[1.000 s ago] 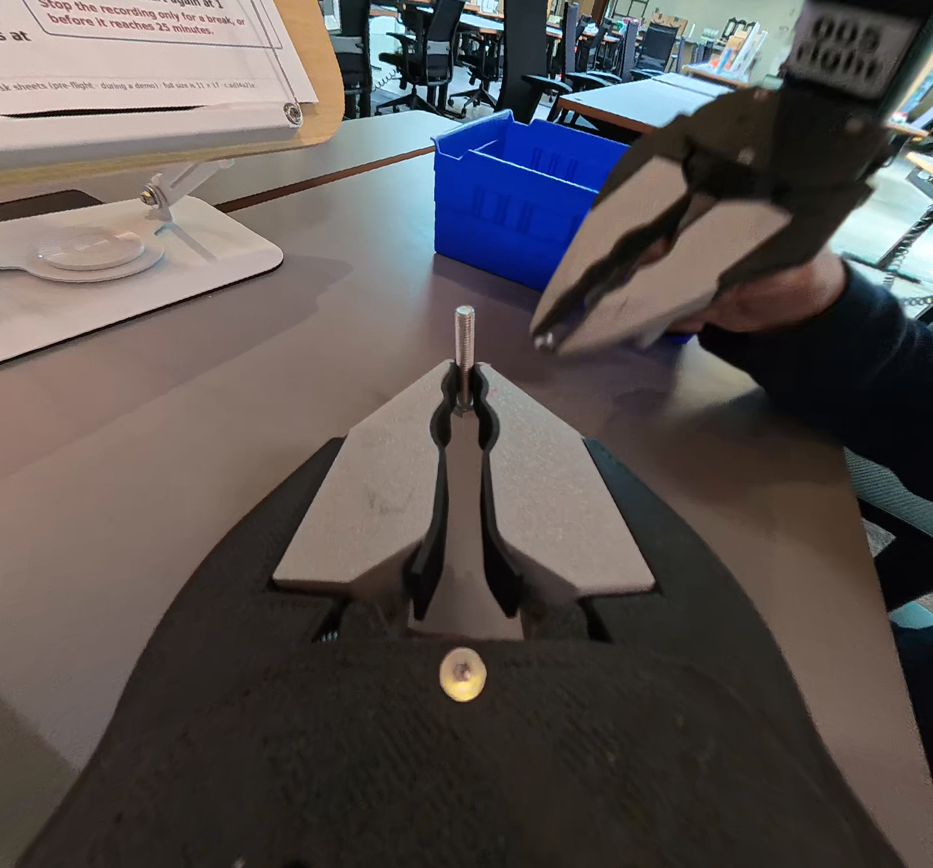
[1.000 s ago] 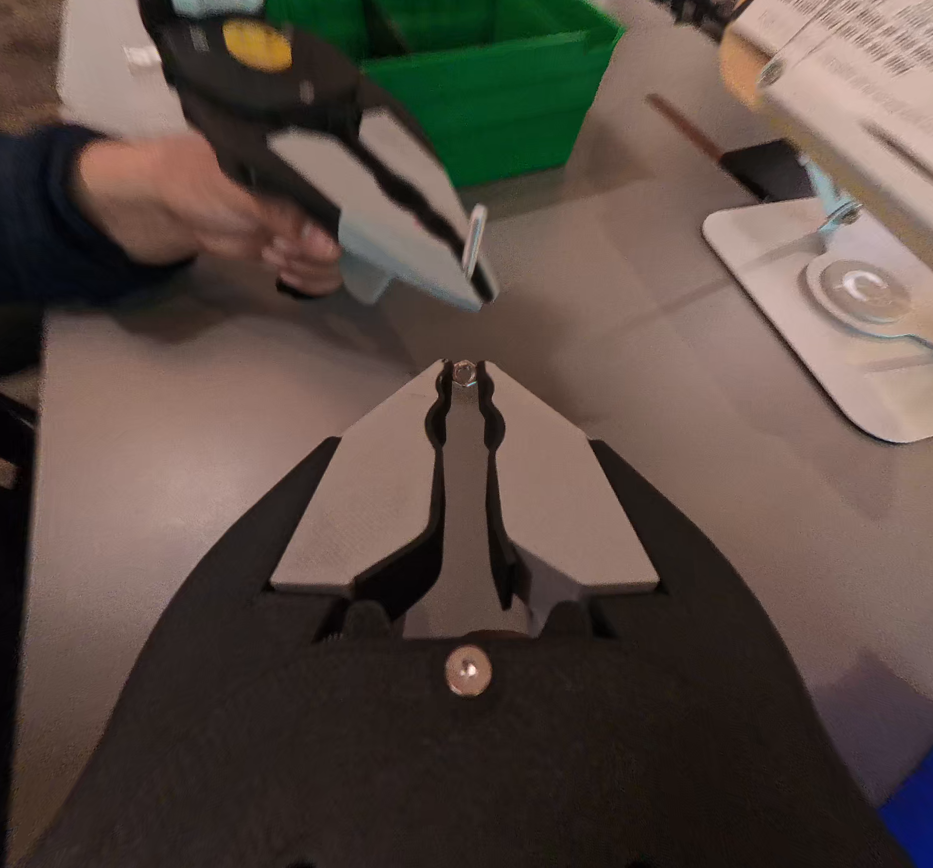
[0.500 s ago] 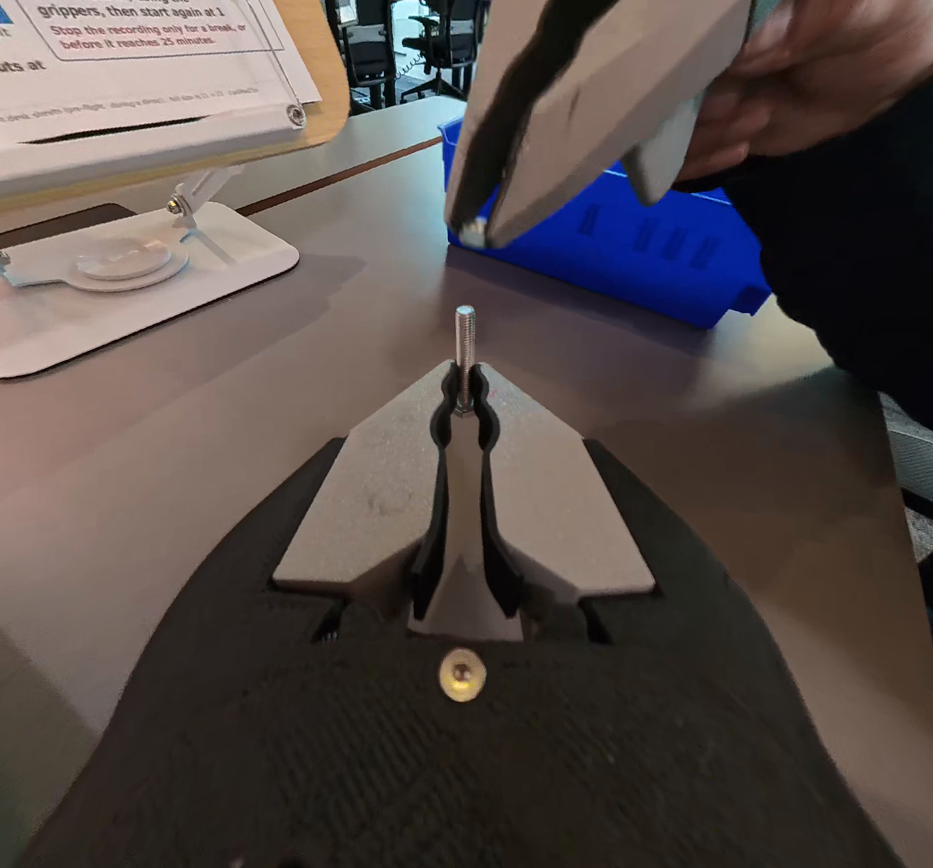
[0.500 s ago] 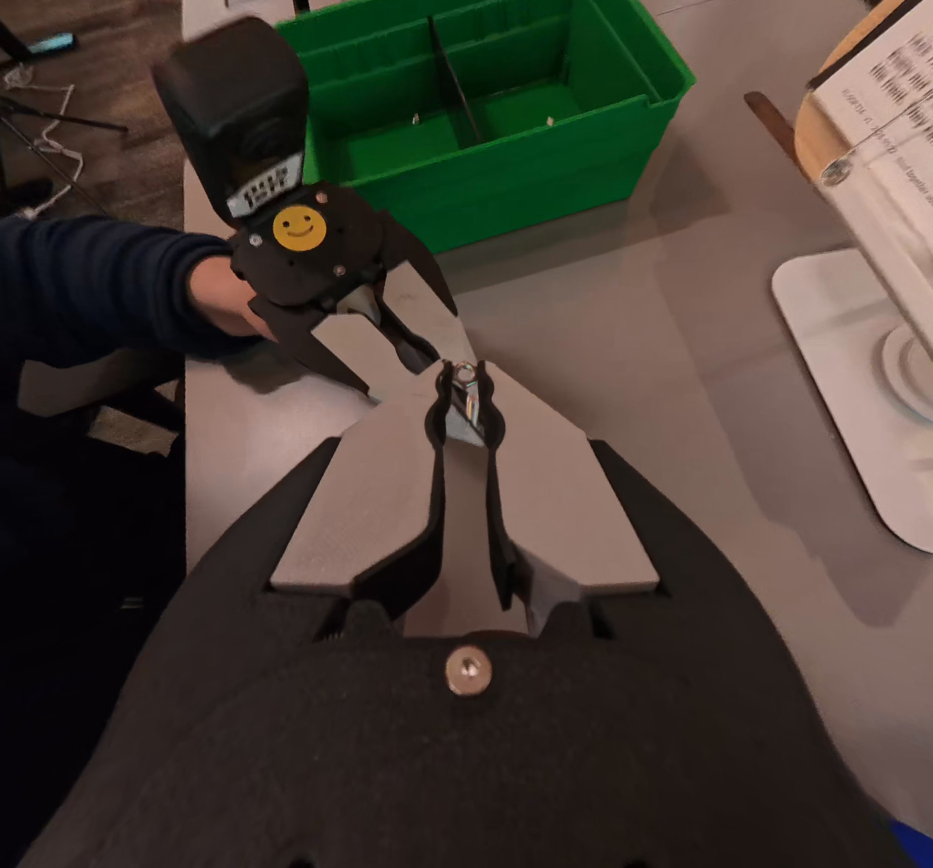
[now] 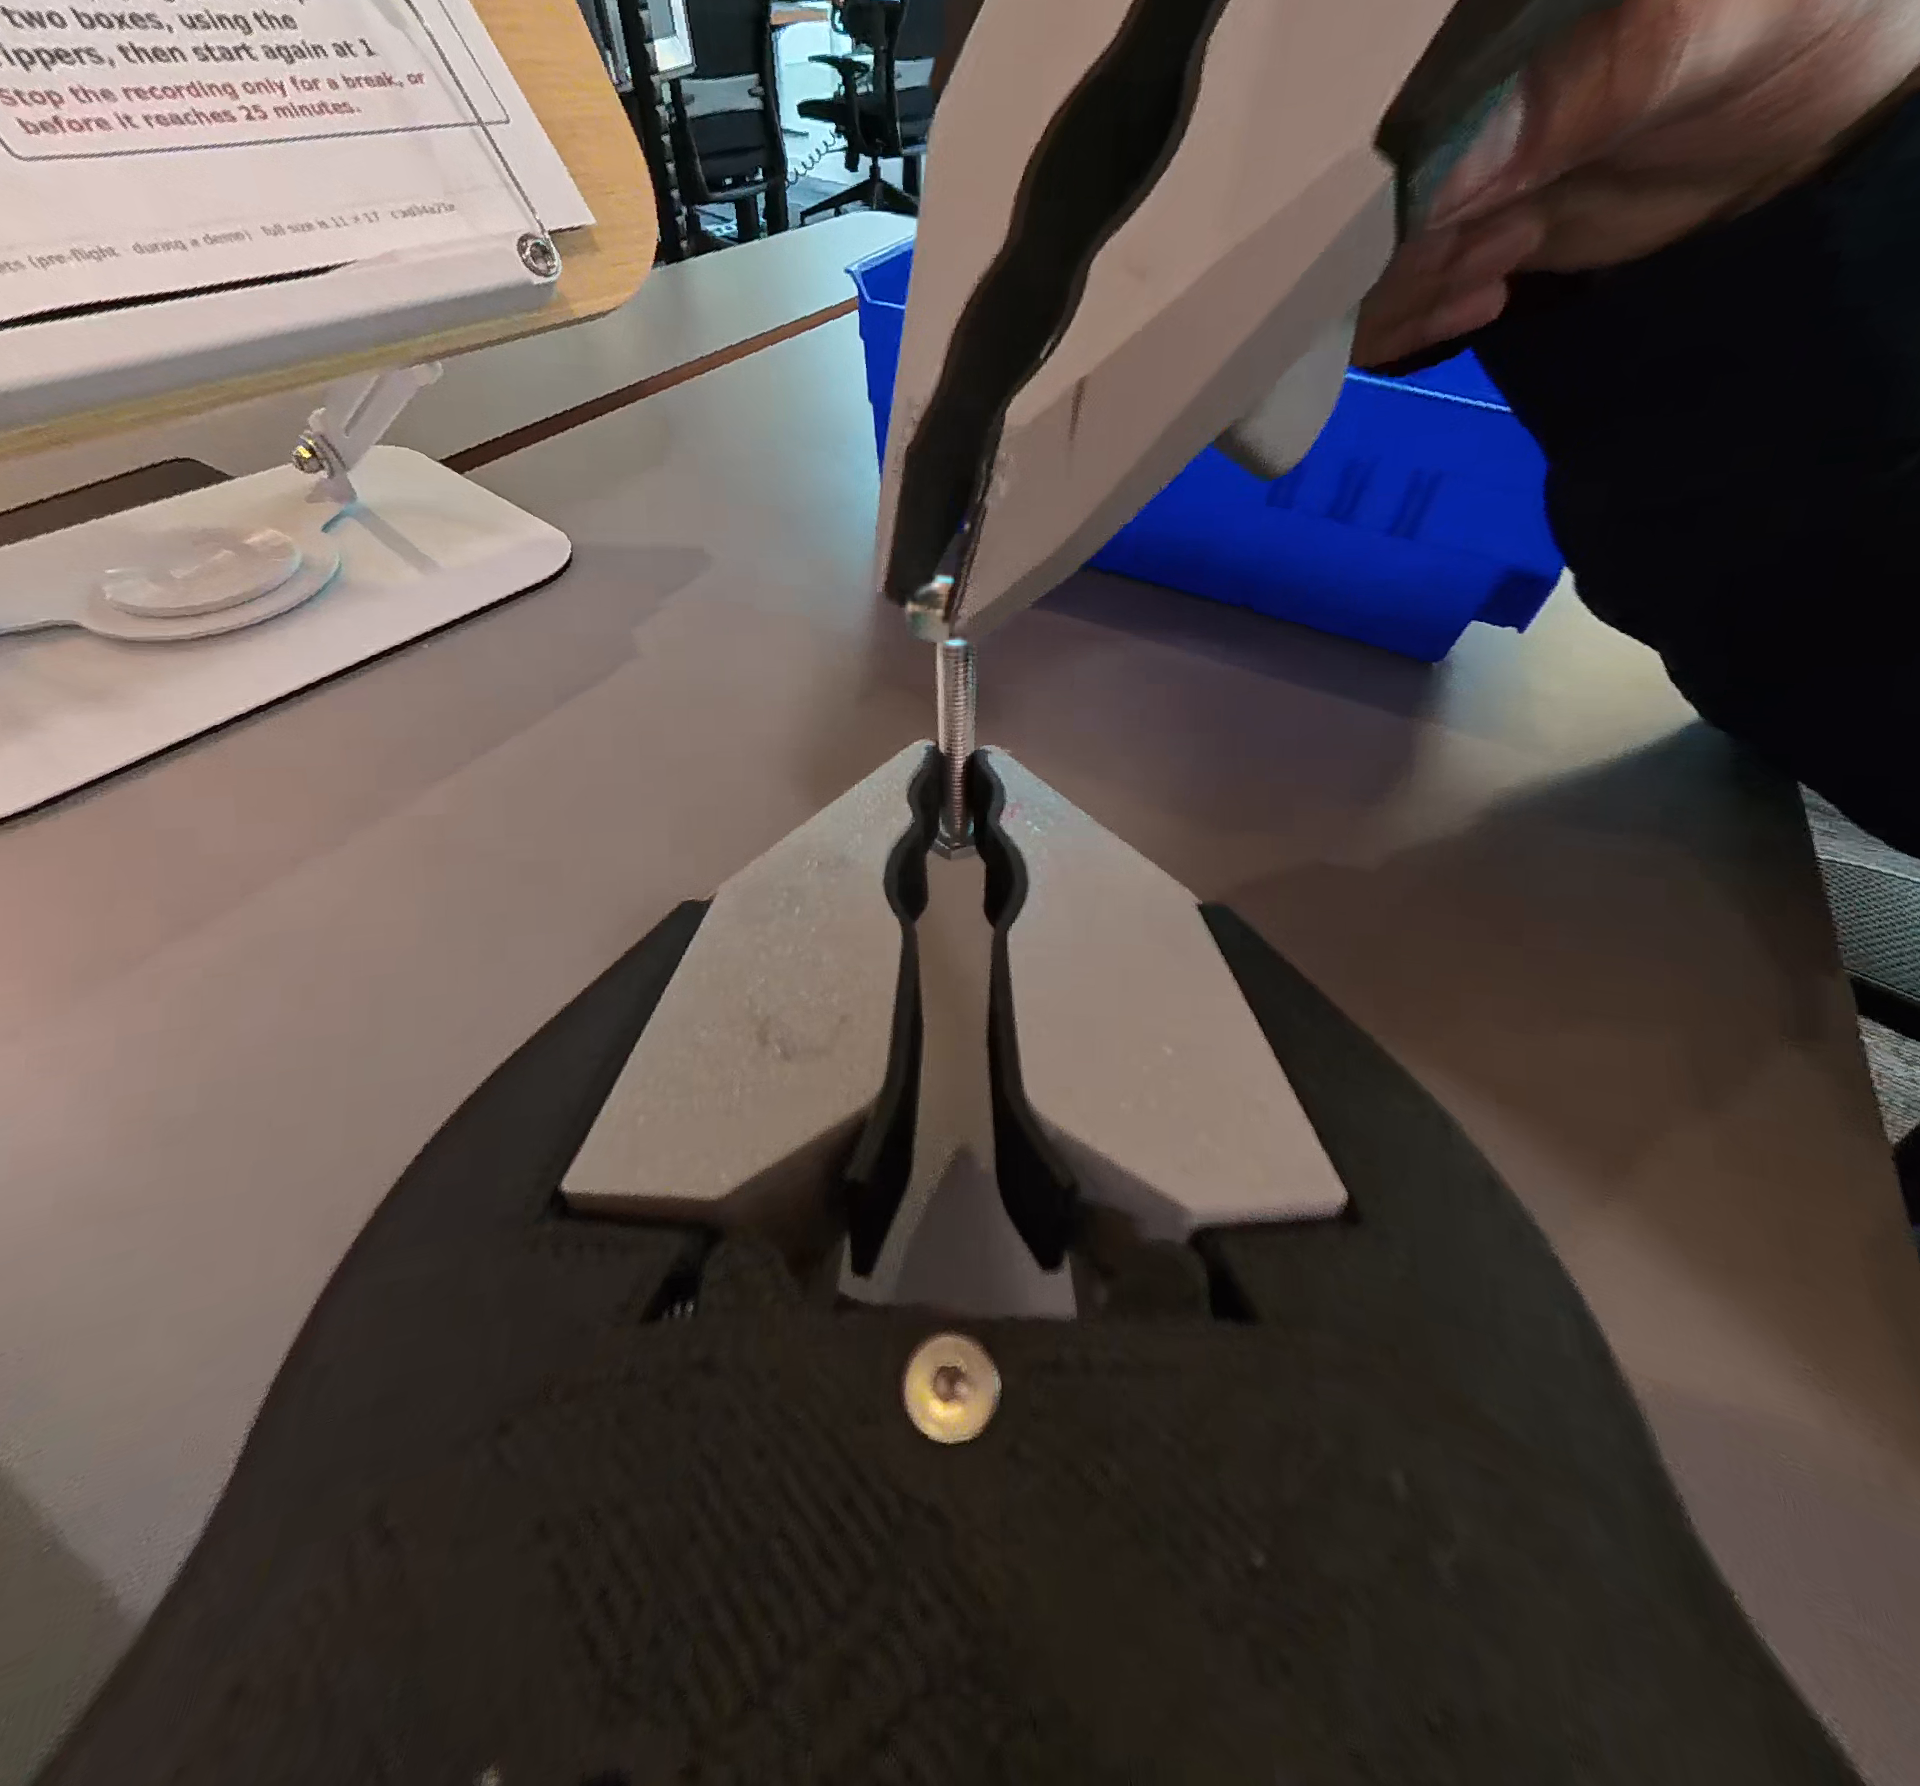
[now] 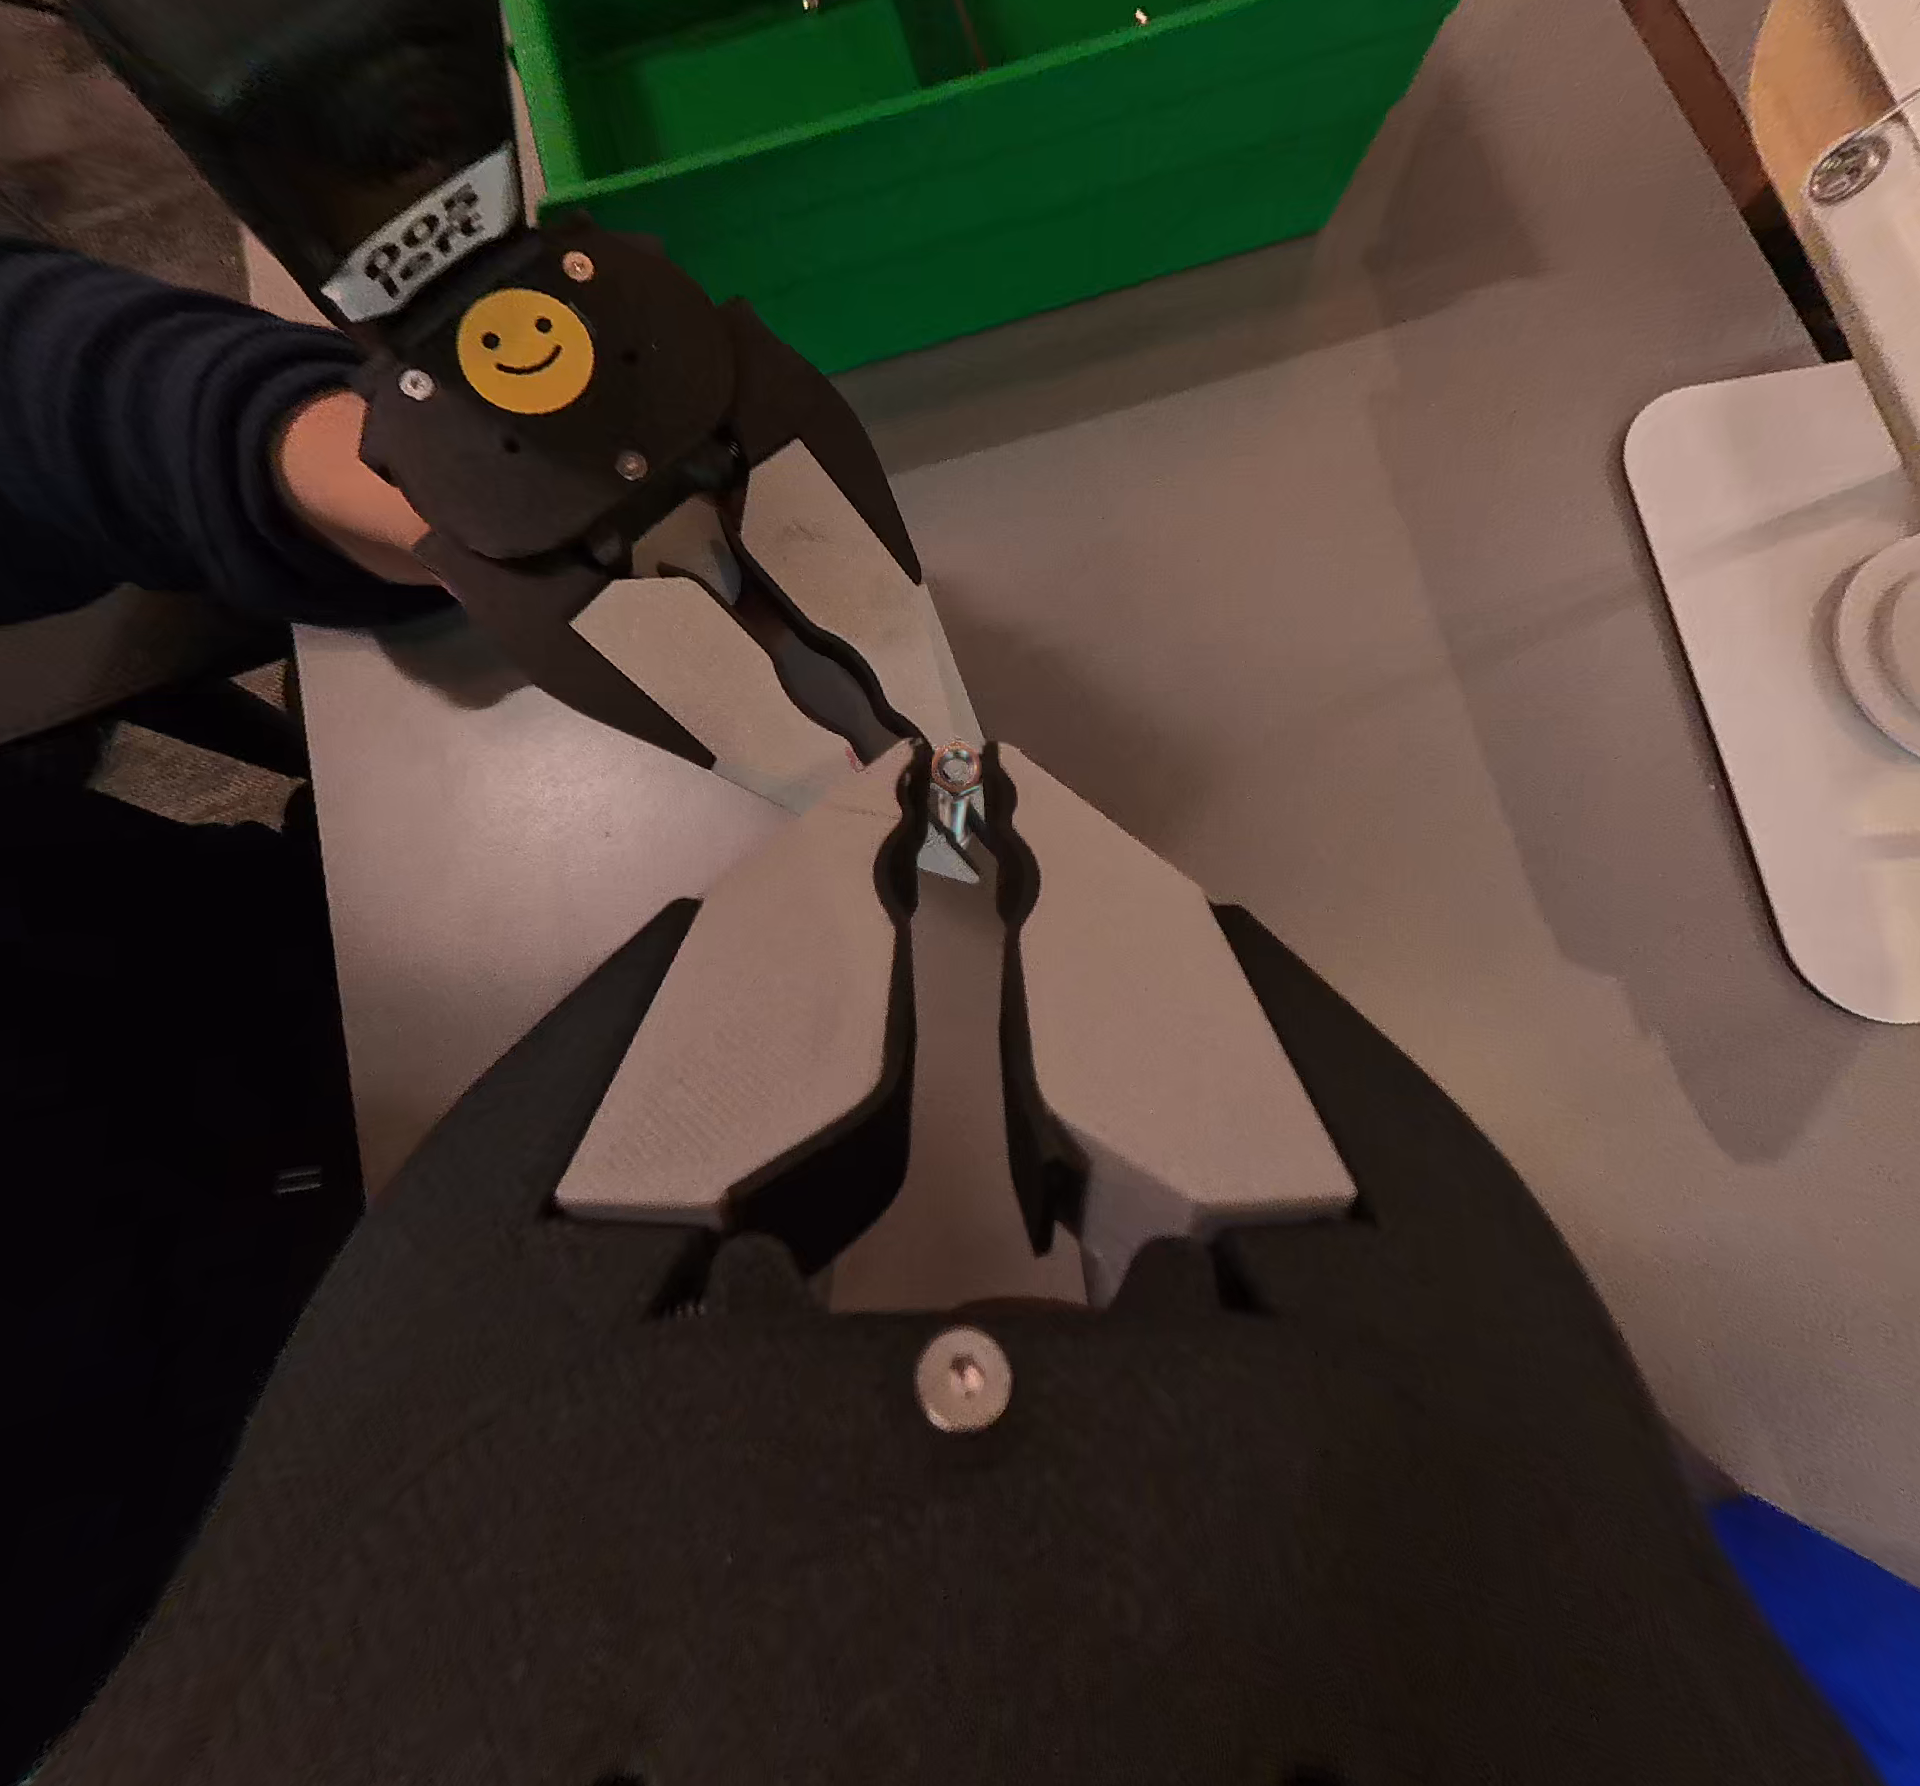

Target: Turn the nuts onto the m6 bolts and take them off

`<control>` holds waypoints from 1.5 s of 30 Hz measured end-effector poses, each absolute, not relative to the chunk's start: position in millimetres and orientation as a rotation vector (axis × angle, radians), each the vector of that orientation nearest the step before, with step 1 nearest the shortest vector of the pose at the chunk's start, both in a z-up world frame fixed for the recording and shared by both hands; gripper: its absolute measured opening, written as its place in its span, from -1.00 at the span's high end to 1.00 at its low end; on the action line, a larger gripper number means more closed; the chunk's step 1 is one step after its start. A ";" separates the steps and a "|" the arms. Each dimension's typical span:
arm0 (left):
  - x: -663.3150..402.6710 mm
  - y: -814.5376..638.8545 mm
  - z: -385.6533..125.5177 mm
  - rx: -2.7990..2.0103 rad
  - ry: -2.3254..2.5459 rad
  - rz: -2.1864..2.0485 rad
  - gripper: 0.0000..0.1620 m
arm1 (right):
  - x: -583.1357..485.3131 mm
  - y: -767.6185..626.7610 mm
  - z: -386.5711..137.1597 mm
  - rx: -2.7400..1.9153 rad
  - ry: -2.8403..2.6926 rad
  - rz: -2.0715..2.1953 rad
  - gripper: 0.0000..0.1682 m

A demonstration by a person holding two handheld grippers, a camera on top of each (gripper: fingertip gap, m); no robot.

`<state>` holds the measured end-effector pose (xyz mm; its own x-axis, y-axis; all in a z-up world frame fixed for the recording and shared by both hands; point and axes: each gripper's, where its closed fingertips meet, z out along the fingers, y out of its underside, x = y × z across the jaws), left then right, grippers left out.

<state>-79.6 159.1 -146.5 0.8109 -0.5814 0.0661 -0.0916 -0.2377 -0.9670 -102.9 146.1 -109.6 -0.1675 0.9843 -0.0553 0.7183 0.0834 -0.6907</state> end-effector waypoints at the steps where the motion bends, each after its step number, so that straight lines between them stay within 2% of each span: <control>1: -79.0 158.6 -146.0 -1.772 0.526 -0.495 0.96 | -102.7 146.4 -110.7 -1.680 -1.943 0.826 0.92; 45: -79.9 158.2 -146.6 -1.775 0.538 -0.460 0.96 | -99.8 144.0 -114.6 -1.704 -1.966 0.840 0.92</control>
